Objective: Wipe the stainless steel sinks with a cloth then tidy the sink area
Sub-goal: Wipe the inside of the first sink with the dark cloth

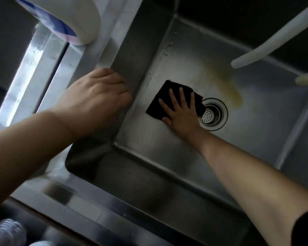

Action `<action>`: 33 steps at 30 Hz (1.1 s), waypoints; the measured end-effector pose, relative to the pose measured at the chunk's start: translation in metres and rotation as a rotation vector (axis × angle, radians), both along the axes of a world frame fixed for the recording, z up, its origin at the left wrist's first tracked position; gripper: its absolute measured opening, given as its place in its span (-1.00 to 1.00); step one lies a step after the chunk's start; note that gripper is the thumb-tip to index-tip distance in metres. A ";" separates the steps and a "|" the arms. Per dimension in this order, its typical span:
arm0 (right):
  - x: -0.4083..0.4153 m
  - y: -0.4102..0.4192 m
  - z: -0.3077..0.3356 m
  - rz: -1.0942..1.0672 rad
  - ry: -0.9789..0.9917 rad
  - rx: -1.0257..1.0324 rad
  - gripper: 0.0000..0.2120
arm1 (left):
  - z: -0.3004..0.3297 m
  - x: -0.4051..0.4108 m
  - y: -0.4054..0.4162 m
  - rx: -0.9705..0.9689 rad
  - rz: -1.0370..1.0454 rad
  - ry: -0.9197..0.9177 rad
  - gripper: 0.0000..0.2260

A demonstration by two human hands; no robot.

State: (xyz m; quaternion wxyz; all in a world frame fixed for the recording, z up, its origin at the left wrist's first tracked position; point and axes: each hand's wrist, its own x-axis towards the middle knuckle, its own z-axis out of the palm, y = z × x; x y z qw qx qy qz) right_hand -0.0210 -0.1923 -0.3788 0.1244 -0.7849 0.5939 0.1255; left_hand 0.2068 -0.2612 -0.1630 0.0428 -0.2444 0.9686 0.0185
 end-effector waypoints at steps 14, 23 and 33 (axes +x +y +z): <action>0.071 0.004 -0.008 0.088 -0.162 -0.013 -0.41 | -0.009 0.004 -0.001 -0.031 0.005 0.035 -0.71; 0.103 0.072 0.006 0.331 -0.373 0.058 -0.57 | -0.009 0.005 -0.002 -0.033 0.027 0.015 -0.70; 0.069 0.002 -0.005 0.387 -0.318 -0.113 -0.51 | -0.006 0.005 -0.004 -0.004 0.029 -0.059 -0.62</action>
